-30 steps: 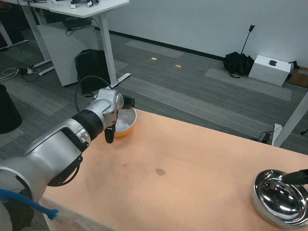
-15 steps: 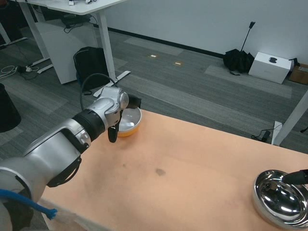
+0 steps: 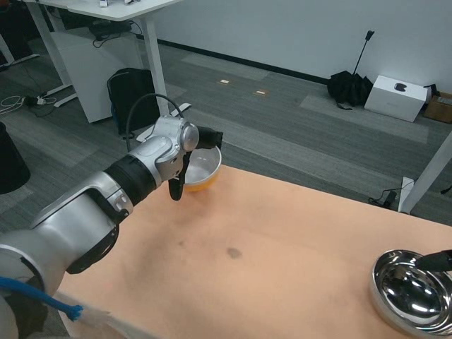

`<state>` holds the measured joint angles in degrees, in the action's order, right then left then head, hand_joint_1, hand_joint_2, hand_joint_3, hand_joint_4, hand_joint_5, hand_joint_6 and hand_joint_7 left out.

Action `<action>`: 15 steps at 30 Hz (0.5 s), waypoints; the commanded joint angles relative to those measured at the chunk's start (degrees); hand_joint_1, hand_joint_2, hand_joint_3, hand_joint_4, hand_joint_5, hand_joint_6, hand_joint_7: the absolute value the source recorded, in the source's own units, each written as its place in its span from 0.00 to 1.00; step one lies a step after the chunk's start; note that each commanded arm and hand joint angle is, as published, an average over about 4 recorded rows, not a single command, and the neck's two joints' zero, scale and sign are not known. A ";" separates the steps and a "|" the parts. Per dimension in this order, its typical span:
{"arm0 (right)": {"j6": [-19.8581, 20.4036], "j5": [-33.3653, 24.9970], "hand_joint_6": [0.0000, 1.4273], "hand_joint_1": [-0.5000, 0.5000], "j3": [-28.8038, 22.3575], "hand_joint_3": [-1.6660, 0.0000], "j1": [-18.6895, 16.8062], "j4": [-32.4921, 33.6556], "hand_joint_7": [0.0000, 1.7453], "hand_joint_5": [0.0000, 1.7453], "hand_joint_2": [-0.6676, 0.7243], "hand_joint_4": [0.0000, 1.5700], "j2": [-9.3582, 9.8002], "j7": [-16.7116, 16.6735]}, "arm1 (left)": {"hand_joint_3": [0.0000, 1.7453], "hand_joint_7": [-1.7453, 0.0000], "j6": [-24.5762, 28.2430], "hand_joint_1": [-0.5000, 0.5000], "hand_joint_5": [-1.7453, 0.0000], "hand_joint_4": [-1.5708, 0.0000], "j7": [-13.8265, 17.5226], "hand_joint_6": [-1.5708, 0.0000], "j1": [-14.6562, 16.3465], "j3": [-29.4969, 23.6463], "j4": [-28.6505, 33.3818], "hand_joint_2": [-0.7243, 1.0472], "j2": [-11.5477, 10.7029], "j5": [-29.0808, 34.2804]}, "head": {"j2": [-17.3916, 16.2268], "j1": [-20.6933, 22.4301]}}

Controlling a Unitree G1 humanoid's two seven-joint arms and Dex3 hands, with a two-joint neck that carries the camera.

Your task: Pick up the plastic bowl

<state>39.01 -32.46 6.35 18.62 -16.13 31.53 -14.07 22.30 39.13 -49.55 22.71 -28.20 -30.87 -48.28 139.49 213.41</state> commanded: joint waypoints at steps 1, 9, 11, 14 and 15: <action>0.45 -0.50 0.00 0.04 -0.33 1.00 -0.34 -0.96 0.00 0.00 1.00 0.00 0.02 -0.17 | 1.00 0.12 0.94 0.01 0.00 0.12 0.33 0.80 -2.09 3.22 3.46 0.90 -2.26 1.69 | 0.54 -3.91; 0.45 -0.63 0.00 0.04 0.41 1.00 0.56 -1.86 0.00 0.00 1.00 0.00 0.06 -0.17 | 1.00 0.10 1.36 0.02 0.00 0.12 0.33 0.80 -6.59 12.64 6.03 0.90 -3.08 8.26 | 4.26 -22.03; 0.45 -0.70 0.00 0.04 0.61 1.00 0.89 -2.04 0.00 0.00 1.00 0.00 0.17 -0.17 | 1.00 0.08 1.47 0.02 0.00 0.12 0.37 0.80 -7.45 13.46 6.61 0.90 -2.37 8.15 | 4.98 -24.98; 0.45 -0.85 0.00 0.04 0.90 1.00 1.20 -2.46 0.00 0.00 1.00 0.00 0.37 -0.17 | 1.00 0.11 1.78 0.02 0.00 0.10 0.68 0.79 -7.67 12.93 7.33 0.90 -0.77 6.00 | 6.24 -28.44; 0.45 -0.99 0.00 0.04 0.99 1.00 1.24 -2.65 0.00 0.00 1.00 0.00 0.46 -0.17 | 1.00 0.12 1.98 0.02 0.00 0.10 0.81 0.79 -7.73 12.73 7.57 0.90 -0.40 5.89 | 6.66 -29.87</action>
<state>39.03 -32.99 7.13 18.66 -18.32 31.56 -14.07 23.82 39.49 -56.28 35.94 -21.50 -31.83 -41.44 145.72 184.89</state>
